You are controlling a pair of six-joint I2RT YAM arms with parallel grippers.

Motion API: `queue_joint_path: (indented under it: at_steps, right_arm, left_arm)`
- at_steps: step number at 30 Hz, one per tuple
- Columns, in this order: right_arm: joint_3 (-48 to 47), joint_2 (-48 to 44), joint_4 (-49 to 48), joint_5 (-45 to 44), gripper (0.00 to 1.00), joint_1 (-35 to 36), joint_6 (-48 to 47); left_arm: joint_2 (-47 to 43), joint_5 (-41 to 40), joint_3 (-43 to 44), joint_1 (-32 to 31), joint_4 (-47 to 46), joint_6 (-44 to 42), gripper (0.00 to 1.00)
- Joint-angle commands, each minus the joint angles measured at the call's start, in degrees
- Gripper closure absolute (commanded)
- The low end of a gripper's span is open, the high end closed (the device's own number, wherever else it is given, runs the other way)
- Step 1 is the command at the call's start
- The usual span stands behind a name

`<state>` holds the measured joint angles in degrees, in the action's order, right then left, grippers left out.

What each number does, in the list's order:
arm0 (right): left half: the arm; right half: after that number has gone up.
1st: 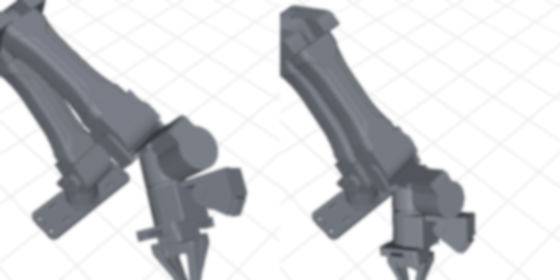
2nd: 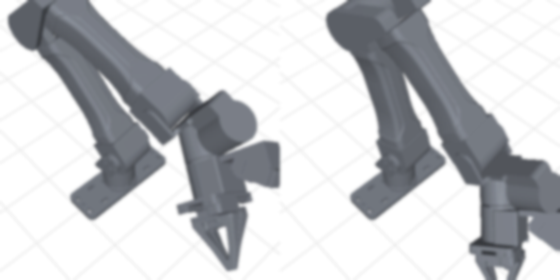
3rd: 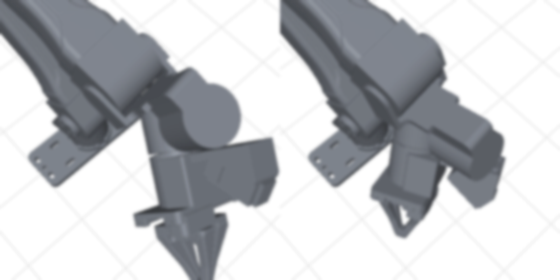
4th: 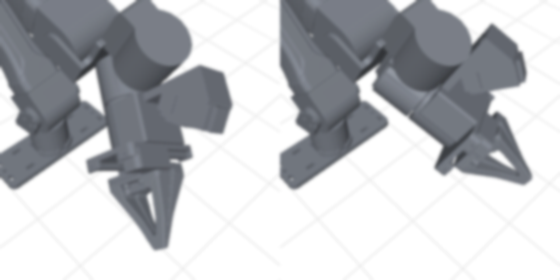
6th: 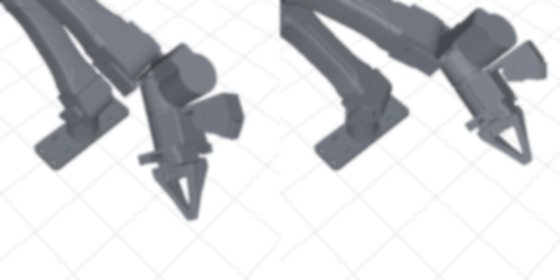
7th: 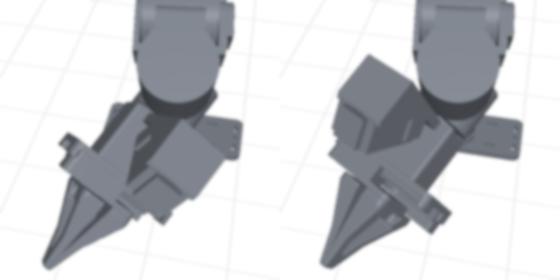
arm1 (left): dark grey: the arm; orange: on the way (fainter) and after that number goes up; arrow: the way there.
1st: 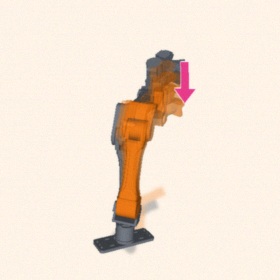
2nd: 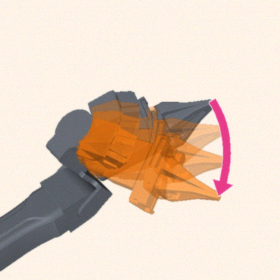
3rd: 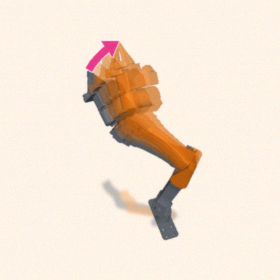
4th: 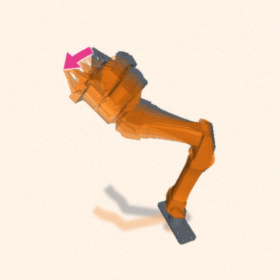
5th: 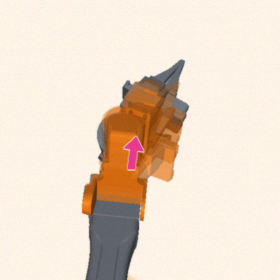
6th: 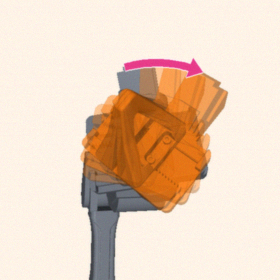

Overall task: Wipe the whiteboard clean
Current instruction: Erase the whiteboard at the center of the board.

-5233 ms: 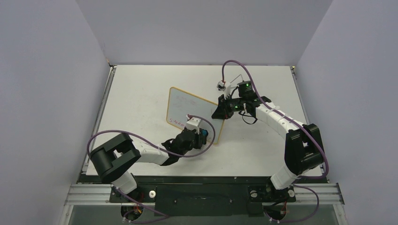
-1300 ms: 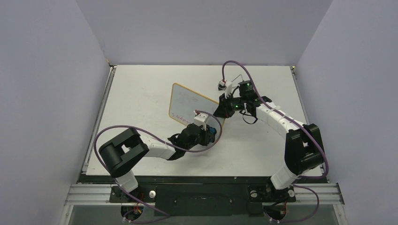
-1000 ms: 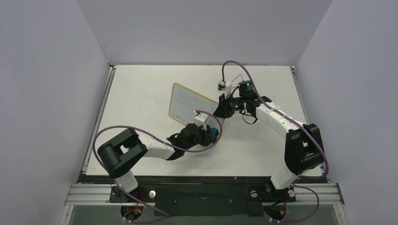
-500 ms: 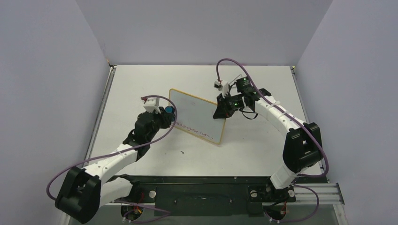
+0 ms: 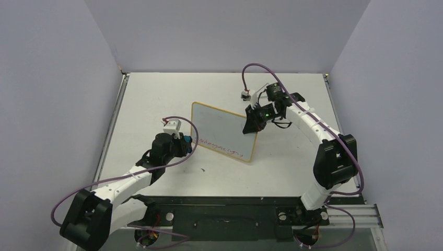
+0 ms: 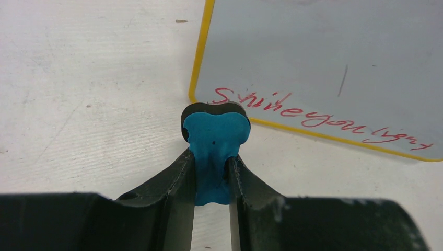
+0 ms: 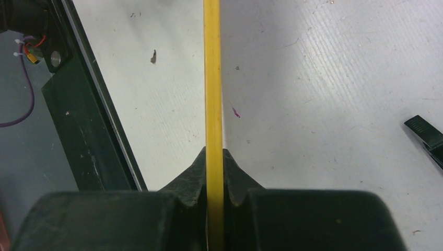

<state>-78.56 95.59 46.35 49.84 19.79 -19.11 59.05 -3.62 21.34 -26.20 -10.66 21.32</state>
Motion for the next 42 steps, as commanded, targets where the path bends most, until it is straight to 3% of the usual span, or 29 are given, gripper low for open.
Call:
queue_joint_path:
  at_steps: [1,5,10,20,28,33,38,42]
  right_arm:
    - [-1.67,2.15,6.4,-1.65,1.0,-0.83,-1.89]
    - [-0.95,4.47,5.41,4.21,1.0,-3.01,0.48]
    - [-0.56,5.67,4.83,4.85,1.0,-2.91,1.29]
    - [1.26,7.09,0.92,7.35,1.0,-2.78,6.55]
    - [1.78,8.8,-1.31,4.97,1.0,-2.78,9.48]
    - [2.0,9.19,-1.78,4.83,1.0,-2.81,10.14]
    - [2.1,9.18,-1.93,4.84,1.0,-2.87,10.3]
    - [2.1,9.12,-1.94,4.99,1.0,-2.82,10.32]
  left_arm:
    - [5.66,-0.61,1.69,0.1,-6.38,-3.35,1.0]
    - [9.9,-1.02,2.09,-0.05,-8.55,-3.56,1.0]
    - [11.92,-1.18,1.01,-0.17,-13.04,-4.25,1.0]
    - [24.32,-2.82,8.49,-0.17,-13.8,-4.53,1.0]
    - [24.76,-5.86,8.46,-0.17,-14.71,-4.69,1.0]
    - [28.12,-2.08,10.24,-1.65,-15.75,-4.07,1.0]
    - [30.31,1.98,9.44,-7.68,-19.96,-3.34,1.0]
    - [29.58,1.87,7.71,-5.99,-20.62,-1.44,1.0]
